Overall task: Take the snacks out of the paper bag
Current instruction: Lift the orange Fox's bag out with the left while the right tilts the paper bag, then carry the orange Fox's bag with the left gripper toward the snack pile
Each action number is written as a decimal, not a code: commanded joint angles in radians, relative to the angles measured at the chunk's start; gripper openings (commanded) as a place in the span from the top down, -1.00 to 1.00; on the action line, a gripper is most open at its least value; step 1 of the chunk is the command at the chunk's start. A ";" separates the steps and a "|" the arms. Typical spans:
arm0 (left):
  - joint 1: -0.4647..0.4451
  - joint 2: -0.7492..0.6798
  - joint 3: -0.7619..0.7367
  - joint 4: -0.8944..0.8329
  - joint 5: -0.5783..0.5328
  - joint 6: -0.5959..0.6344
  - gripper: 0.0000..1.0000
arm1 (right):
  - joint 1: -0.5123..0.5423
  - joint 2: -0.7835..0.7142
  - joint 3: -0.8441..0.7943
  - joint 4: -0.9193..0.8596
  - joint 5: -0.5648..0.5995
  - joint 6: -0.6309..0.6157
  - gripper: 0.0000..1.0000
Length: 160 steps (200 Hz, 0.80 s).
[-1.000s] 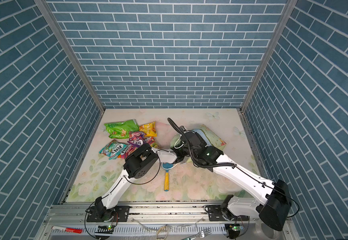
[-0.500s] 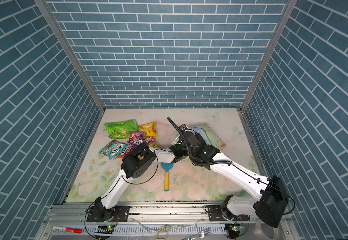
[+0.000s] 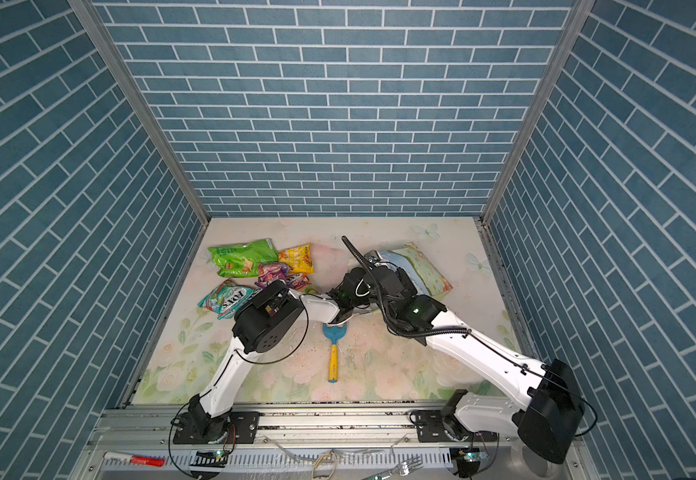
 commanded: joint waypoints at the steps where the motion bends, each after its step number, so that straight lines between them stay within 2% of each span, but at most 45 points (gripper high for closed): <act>1: 0.034 -0.069 -0.033 0.064 -0.001 -0.021 1.00 | -0.012 -0.019 -0.017 -0.038 0.024 0.036 1.00; 48: 0.036 -0.197 -0.126 0.000 -0.011 0.041 1.00 | -0.012 -0.042 -0.070 -0.004 0.015 0.026 1.00; 92: 0.036 -0.239 -0.143 -0.017 0.008 0.049 1.00 | -0.012 -0.033 -0.059 0.001 0.018 0.036 1.00; 160: 0.040 -0.328 -0.165 -0.118 0.003 0.070 1.00 | -0.012 -0.015 -0.033 -0.013 0.094 0.045 1.00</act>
